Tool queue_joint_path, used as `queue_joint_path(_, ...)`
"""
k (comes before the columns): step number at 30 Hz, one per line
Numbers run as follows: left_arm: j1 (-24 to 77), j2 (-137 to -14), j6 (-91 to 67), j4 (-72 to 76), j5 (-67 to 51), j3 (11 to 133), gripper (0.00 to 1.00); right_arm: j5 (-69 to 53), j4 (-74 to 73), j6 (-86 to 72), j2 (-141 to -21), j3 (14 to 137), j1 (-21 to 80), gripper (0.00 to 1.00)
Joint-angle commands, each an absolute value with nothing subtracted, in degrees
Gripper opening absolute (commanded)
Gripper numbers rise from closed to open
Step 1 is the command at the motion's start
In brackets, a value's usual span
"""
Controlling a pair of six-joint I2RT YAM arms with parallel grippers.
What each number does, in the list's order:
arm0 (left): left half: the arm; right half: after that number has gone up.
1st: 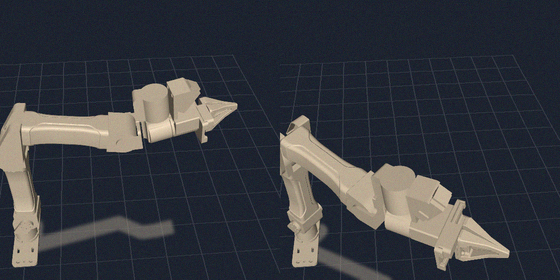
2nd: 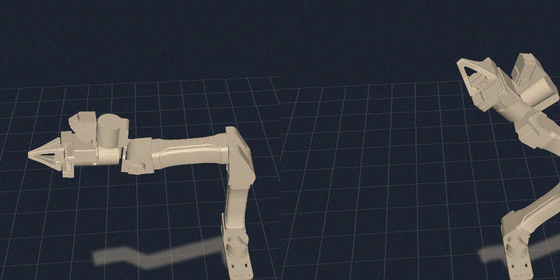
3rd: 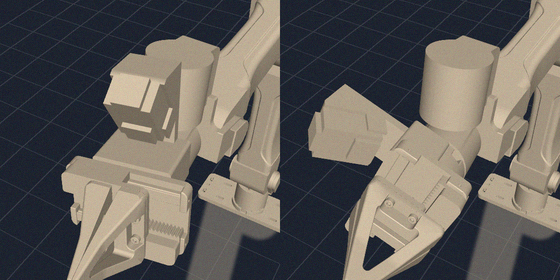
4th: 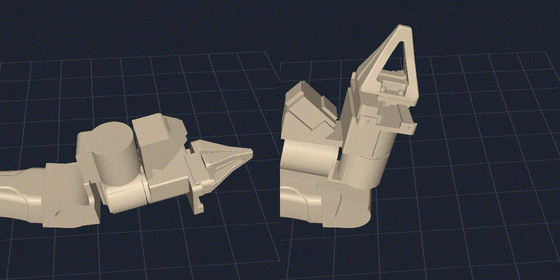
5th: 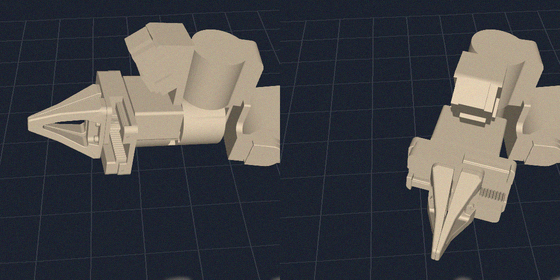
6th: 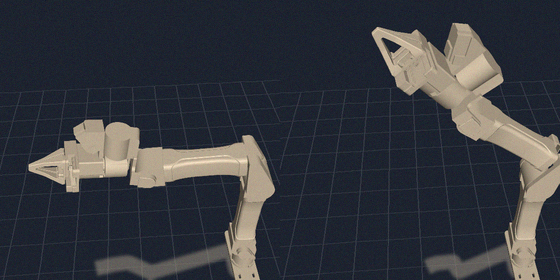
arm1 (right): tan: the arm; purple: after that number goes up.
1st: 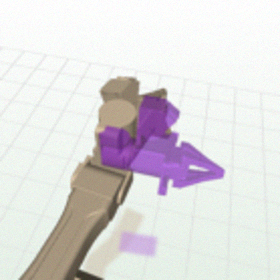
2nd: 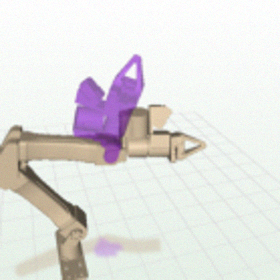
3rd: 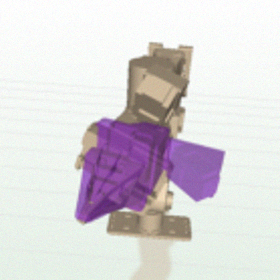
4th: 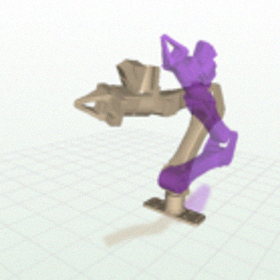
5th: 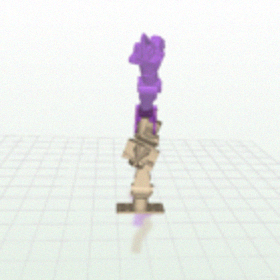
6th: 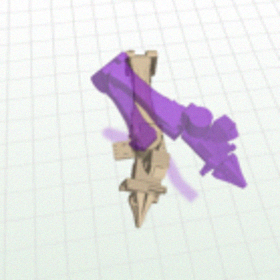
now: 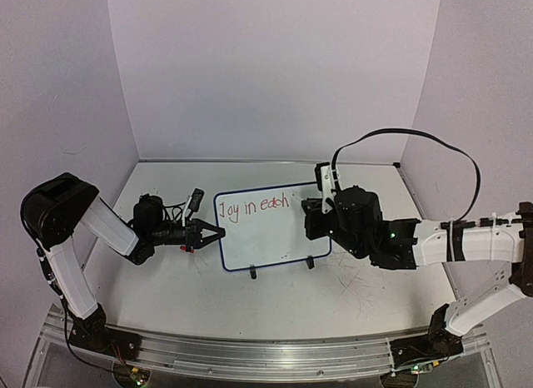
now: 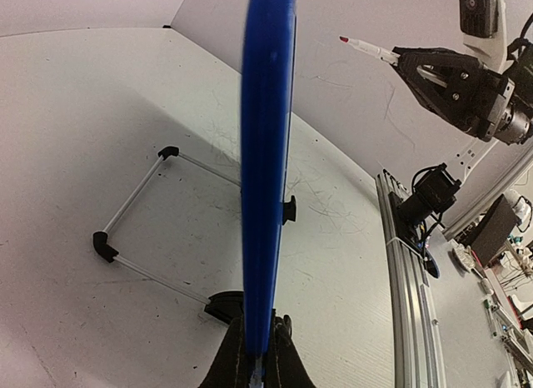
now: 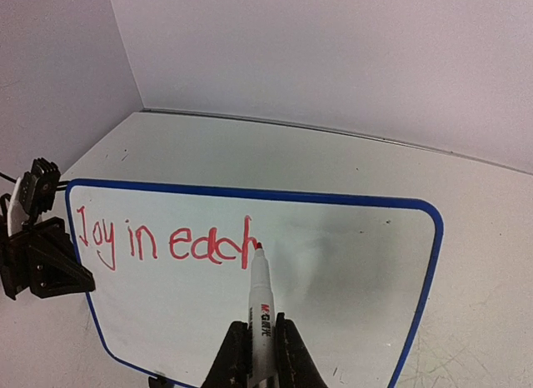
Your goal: Write a sentence on the whiteboard
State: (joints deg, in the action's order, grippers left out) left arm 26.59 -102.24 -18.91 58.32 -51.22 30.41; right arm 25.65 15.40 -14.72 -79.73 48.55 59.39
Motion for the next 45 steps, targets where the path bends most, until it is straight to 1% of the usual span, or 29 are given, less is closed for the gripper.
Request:
queue_joint_path(1,26.0,-100.8,-18.0,55.0,-47.6,30.9,0.0,27.9,16.8,-16.0,-77.4,47.5,59.1,0.0)
queue_joint_path(6,26.0,-101.1,-17.9,54.9,-47.7,31.0,0.0,27.2,16.8,-15.0,-78.4,48.0,58.7,0.0)
queue_joint_path(12,26.2,-100.8,-17.8,54.8,-47.9,30.9,0.0,26.2,15.9,-12.0,-82.0,51.5,58.6,0.0)
queue_joint_path(17,26.4,-100.6,-17.6,54.7,-47.7,30.8,0.0,28.8,14.9,-14.3,-83.4,52.5,58.3,0.0)
queue_joint_path(45,26.5,-101.1,-17.4,54.4,-48.1,31.3,0.0,27.4,13.7,-15.3,-86.7,54.8,56.7,0.0)
